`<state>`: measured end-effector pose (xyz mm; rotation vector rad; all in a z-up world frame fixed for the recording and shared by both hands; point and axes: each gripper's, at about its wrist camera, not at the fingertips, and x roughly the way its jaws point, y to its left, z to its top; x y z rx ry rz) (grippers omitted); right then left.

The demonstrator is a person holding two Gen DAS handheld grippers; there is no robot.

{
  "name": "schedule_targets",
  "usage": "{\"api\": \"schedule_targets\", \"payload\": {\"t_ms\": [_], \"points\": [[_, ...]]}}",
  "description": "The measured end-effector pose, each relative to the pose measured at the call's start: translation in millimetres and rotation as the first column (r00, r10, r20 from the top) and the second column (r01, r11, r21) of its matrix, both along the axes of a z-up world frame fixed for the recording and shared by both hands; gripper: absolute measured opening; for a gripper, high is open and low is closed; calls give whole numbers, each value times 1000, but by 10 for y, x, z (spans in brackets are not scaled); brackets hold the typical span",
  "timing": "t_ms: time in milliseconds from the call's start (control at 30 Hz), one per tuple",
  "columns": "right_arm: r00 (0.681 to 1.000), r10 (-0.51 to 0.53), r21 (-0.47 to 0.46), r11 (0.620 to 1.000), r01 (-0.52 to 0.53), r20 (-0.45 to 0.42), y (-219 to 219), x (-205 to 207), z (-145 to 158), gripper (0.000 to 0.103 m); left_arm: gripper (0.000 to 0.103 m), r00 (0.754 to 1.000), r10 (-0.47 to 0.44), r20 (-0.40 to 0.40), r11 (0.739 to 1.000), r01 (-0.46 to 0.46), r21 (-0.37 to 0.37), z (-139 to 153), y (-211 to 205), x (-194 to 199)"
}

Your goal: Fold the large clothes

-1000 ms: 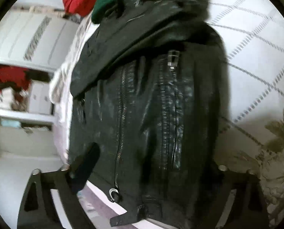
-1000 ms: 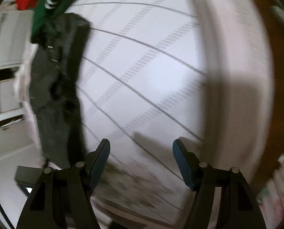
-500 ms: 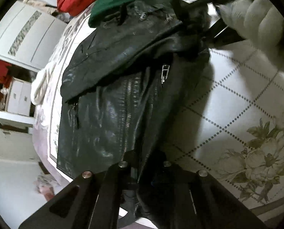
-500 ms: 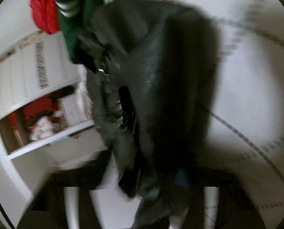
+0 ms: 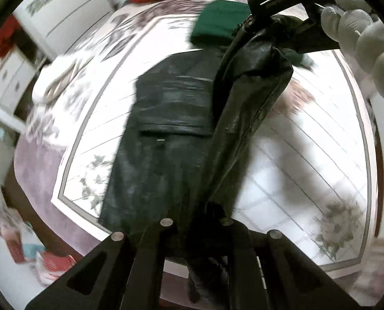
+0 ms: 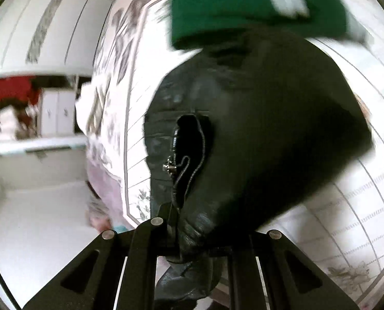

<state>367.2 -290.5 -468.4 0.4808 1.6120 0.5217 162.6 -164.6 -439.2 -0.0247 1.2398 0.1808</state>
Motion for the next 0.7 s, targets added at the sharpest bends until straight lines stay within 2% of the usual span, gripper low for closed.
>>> {"api": "schedule_targets", "payload": {"t_ms": [100,200,267,300,333,367,400,433,500,533,567,633,700], "points": [[997,81,-80,993,-81,0,870,176,2,13,9,996,85,-13,996,-85,-36,-173,658,65],[991,130,-138,981,-134,-36,1614,315,-357,15,11,982,185,-48,975,-190,-119,-531,1315,103],[984,166,-165,971,-174,-61,2011,404,-716,22,12,967,236,-101,946,-252,-206,-840,1670,96],[981,175,-172,967,-187,-79,2102,423,-878,28,14,958,256,-130,926,-281,-251,-965,1834,73],[979,173,-174,966,-191,-110,2213,432,-1074,43,17,951,273,-147,906,-305,-293,-1038,1966,39],[977,170,-164,968,-190,-128,2271,433,-1150,49,21,944,293,-154,878,-329,-347,-1061,2107,-22],[977,163,-132,974,-182,-139,2293,426,-1186,58,24,941,300,-154,864,-337,-375,-1036,2160,-56],[977,159,-95,980,-173,-142,2274,414,-1180,60,28,939,310,-148,851,-344,-397,-986,2214,-97],[977,142,48,990,-136,-158,2136,366,-997,61,49,939,324,-120,843,-343,-415,-815,2272,-172],[979,129,73,990,-119,-155,2060,354,-925,63,70,941,324,-94,840,-332,-428,-710,2279,-193],[985,104,93,991,-91,-138,1896,339,-781,65,82,942,327,-77,844,-328,-423,-652,2278,-196],[993,56,73,996,-48,-102,1622,331,-597,69,83,943,328,-55,860,-323,-396,-596,2226,-141],[997,19,7,1000,-19,-75,1372,340,-535,69,83,951,303,-66,880,-306,-364,-708,2145,50]]}}
